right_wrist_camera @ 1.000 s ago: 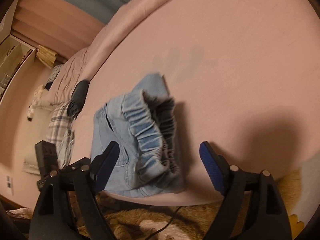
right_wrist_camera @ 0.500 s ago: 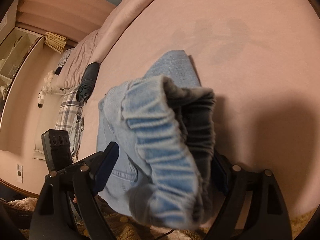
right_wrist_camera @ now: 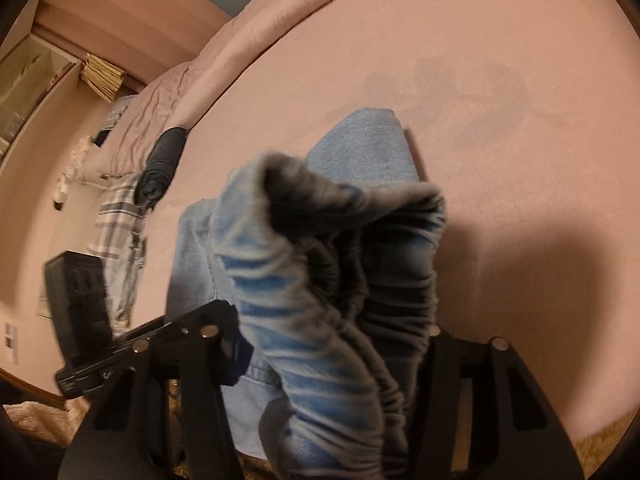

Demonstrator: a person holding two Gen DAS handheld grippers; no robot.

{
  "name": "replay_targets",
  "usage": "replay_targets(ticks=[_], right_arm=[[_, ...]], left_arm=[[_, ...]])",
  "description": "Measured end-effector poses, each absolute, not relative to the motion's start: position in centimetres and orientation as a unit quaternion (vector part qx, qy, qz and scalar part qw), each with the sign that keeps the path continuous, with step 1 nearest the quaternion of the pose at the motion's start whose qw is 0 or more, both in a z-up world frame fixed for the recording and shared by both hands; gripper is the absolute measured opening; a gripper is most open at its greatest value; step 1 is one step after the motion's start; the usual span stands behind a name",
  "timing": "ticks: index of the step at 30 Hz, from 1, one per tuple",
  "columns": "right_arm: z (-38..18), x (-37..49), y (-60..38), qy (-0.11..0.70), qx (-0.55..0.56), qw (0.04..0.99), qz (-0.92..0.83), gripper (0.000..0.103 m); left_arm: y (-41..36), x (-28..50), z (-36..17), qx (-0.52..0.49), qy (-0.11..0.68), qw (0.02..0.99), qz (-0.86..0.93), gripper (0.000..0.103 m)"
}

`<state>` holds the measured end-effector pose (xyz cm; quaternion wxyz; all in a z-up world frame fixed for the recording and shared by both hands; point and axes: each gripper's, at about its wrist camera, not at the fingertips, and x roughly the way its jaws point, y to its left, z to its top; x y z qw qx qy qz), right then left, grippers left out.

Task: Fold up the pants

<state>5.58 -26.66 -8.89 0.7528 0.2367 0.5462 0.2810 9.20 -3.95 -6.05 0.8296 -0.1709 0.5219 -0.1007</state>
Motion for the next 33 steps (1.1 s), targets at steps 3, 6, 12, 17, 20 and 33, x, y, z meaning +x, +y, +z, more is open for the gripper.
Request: replay_targets(ticks=[3,6,12,17,20,33], right_arm=[[-6.8,4.8,-26.3,0.524,0.217,0.775,0.278,0.049],[-5.1,4.4,-25.9,0.51,0.213,0.783,0.285,0.049],[-3.1,4.1,-24.5,0.497,0.199,0.796,0.283,0.049],[-2.4,3.8,-23.6,0.49,0.181,0.805,0.282,0.05],[-2.1,3.9,-23.0,0.49,0.182,0.804,0.285,0.05],[-0.7,3.5,-23.4,0.469,0.176,0.816,0.288,0.05]], left_arm=[[-3.6,8.3,-4.9,-0.18,0.514,0.833,-0.095,0.029],[-2.4,7.5,-3.9,-0.185,0.506,0.838,-0.089,0.029],[0.8,4.5,-1.7,-0.194,0.489,0.846,-0.082,0.029],[1.2,2.9,-0.8,-0.185,0.484,0.852,-0.072,0.029],[2.0,2.4,-0.2,-0.194,0.477,0.854,-0.07,0.029],[1.3,2.6,1.0,-0.188,0.454,0.868,-0.075,0.029]])
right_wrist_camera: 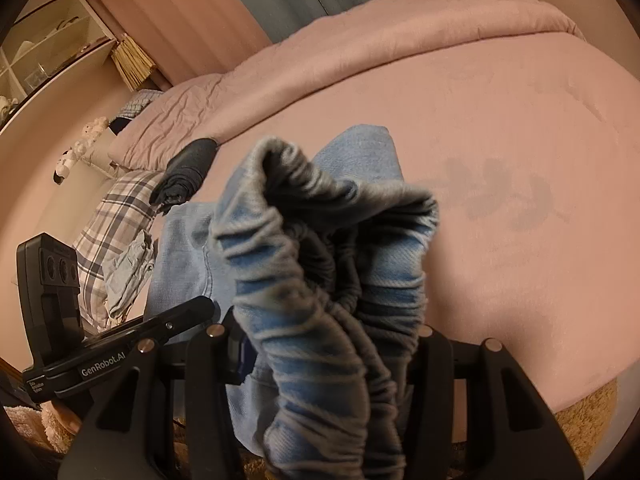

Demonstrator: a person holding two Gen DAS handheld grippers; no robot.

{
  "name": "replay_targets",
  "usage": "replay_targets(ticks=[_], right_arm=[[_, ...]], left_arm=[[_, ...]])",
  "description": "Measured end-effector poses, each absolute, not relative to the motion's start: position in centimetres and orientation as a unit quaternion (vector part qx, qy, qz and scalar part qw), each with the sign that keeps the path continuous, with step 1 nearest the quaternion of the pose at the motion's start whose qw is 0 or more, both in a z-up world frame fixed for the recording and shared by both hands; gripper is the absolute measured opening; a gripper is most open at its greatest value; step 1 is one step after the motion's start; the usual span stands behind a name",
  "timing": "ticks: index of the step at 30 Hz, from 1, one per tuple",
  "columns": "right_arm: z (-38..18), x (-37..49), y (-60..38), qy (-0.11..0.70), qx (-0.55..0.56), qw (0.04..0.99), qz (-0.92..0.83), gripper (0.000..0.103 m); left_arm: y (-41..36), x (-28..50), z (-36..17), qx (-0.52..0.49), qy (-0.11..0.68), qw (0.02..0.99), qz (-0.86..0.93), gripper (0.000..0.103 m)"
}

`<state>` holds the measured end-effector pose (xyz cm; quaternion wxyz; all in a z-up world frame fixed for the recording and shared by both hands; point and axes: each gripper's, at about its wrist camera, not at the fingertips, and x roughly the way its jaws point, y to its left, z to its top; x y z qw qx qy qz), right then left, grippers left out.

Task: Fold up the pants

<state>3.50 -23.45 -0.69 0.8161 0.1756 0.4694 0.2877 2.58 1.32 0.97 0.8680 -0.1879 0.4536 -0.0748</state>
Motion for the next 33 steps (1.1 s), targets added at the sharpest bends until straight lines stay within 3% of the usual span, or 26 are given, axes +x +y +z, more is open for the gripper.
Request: replay_targets(ticks=[33], right_arm=[[2.4,3.8,-23.9,0.434,0.165,0.837,0.29,0.051]], left_arm=[[2.9,1.7,3.3,-0.177,0.412,0.89,-0.086,0.029]])
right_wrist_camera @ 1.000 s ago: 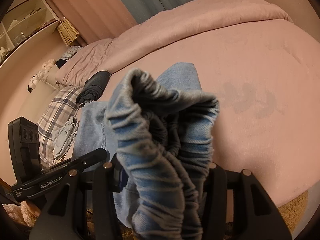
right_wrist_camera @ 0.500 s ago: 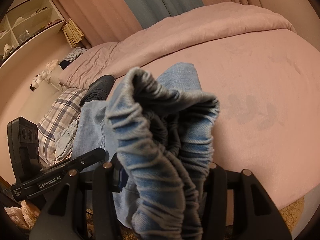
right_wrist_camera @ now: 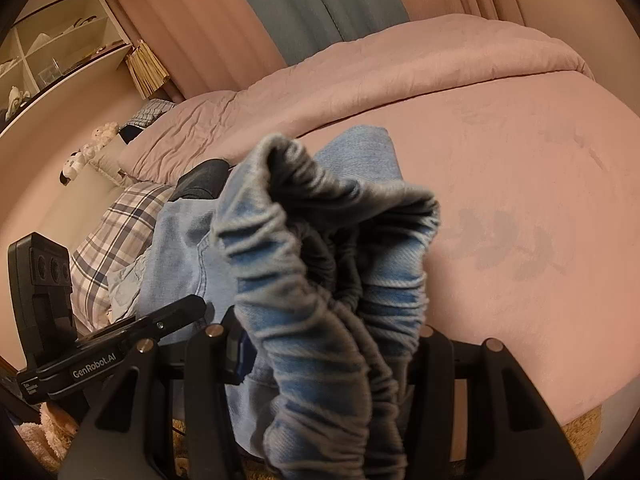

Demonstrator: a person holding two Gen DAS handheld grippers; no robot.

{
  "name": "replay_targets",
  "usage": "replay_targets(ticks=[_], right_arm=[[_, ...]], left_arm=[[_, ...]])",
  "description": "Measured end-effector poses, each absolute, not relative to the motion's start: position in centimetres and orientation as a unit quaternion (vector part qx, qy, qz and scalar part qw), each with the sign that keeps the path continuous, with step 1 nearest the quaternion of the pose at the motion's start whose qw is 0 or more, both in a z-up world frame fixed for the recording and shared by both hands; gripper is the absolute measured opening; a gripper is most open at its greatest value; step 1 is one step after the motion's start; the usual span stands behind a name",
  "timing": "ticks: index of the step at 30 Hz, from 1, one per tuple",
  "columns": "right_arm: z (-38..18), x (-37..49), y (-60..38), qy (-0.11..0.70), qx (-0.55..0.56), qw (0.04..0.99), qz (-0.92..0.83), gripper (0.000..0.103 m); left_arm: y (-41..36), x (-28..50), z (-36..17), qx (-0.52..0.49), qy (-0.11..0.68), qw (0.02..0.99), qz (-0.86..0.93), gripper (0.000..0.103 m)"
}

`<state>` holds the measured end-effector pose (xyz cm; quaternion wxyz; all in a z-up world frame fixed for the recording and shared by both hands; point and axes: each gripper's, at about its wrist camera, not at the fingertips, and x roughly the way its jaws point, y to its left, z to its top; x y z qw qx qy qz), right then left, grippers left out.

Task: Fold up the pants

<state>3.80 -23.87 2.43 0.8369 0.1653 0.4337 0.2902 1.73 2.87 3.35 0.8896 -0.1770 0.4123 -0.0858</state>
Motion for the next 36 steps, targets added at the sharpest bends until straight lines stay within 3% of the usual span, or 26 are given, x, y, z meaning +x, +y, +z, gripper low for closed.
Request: replay_targets(ticks=[36], right_arm=[[4.2,6.9,-22.8,0.427,0.162,0.848,0.269,0.051]], left_arm=[[2.7,3.2,4.5,-0.17,0.411,0.892,-0.083,0.029]])
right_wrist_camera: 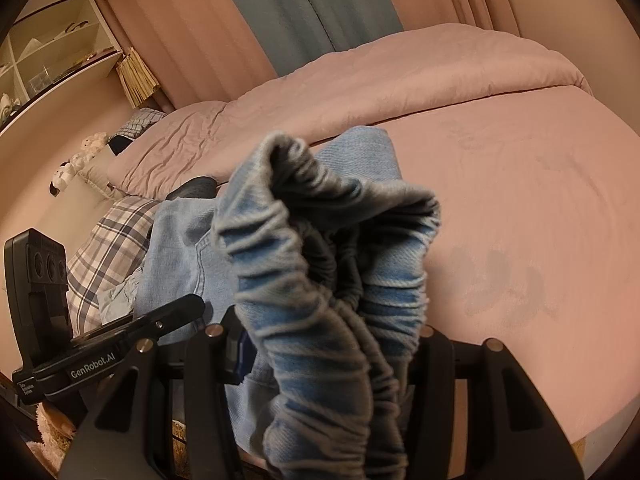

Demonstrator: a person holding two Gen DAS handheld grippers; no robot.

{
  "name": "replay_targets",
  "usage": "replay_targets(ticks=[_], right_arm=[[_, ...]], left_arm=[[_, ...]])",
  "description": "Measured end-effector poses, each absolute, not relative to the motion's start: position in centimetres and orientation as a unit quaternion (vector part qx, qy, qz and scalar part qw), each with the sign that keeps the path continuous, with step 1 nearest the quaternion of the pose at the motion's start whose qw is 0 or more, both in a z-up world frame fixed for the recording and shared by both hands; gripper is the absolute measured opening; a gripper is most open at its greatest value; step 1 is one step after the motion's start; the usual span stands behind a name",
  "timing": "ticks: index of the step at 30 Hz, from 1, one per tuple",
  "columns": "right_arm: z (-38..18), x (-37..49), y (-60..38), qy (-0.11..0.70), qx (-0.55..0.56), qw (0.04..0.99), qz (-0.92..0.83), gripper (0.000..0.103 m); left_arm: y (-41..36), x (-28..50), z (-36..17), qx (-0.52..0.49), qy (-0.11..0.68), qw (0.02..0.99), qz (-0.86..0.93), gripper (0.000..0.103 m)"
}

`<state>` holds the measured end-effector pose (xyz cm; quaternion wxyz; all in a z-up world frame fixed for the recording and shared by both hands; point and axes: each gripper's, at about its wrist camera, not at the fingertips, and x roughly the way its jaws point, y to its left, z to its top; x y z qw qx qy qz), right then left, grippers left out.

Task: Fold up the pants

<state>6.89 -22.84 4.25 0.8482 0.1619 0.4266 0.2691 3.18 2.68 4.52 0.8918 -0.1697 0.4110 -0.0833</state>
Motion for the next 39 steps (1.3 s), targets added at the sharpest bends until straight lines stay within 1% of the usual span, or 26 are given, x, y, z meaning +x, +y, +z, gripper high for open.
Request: replay_targets(ticks=[12,29,39], right_arm=[[3.0,8.4,-21.5,0.449,0.167,0.838,0.263,0.051],[-1.3,10.8,-19.7,0.506,0.164,0.811,0.243,0.051],[-3.3,11.3,-19.3,0.53,0.154,0.8,0.236,0.051]], left_arm=[[3.0,4.7,3.7,-0.181,0.433,0.879,-0.079,0.029],[3.5,7.5,-0.1,-0.2,0.485,0.848,-0.07,0.029],[3.8,7.3,-1.8,-0.205,0.504,0.837,-0.063,0.029]])
